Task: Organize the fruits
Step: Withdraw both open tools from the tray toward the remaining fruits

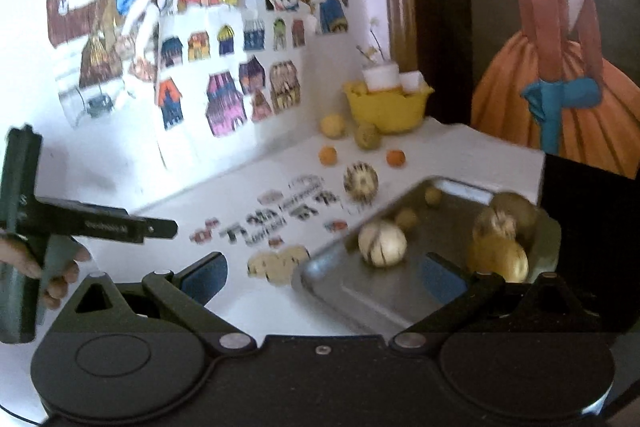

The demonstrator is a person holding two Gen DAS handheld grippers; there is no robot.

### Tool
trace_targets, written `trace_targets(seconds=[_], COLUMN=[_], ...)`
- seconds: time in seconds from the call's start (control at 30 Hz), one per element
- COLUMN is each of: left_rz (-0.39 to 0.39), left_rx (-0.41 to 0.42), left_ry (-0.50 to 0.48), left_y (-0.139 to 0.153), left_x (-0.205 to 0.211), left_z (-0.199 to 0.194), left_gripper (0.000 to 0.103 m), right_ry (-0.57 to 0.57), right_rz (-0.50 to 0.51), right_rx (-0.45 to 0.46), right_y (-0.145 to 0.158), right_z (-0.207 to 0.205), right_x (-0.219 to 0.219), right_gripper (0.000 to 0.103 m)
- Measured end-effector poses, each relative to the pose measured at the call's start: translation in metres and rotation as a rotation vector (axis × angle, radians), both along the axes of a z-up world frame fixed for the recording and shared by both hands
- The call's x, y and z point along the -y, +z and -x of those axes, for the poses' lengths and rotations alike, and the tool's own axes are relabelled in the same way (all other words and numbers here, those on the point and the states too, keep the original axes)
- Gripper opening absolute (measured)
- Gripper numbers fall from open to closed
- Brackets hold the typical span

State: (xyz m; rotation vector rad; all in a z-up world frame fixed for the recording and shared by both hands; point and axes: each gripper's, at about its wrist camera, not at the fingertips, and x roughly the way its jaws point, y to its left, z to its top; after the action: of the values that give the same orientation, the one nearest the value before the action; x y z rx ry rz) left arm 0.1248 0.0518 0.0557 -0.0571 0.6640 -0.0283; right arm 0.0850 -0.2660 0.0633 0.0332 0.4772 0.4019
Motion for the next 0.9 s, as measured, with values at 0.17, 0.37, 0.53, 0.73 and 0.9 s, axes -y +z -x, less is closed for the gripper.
trace_targets(seconds=[0.17, 0.37, 0.53, 0.73, 0.9], left_rz=[-0.006, -0.014, 0.02, 0.024, 0.011], left_rx=[0.012, 0.017, 0.027, 0.037, 0.058], left_ry=[0.011, -0.003, -0.037, -0.063, -0.079], left_y=[0.01, 0.015, 0.016, 0.004, 0.0], left_x=[-0.002, 0.004, 0.007, 0.016, 0.023], left_z=[-0.017, -0.041, -0.068, -0.104, -0.137], left_gripper=[0.102, 0.102, 0.102, 0.102, 0.102], right_ry=[0.038, 0.069, 0.077, 0.029, 0.005], right_rz=[0.012, 0.03, 0.038, 0.021, 0.037], right_rx=[0.008, 0.001, -0.013, 0.005, -0.014], right_y=[0.02, 0.046, 0.066, 0.064, 0.058], right_z=[-0.026, -0.059, -0.093, -0.133, -0.176], right_x=[-0.001, 0.002, 0.008, 0.015, 0.009], right_gripper=[0.102, 0.102, 0.102, 0.102, 0.102])
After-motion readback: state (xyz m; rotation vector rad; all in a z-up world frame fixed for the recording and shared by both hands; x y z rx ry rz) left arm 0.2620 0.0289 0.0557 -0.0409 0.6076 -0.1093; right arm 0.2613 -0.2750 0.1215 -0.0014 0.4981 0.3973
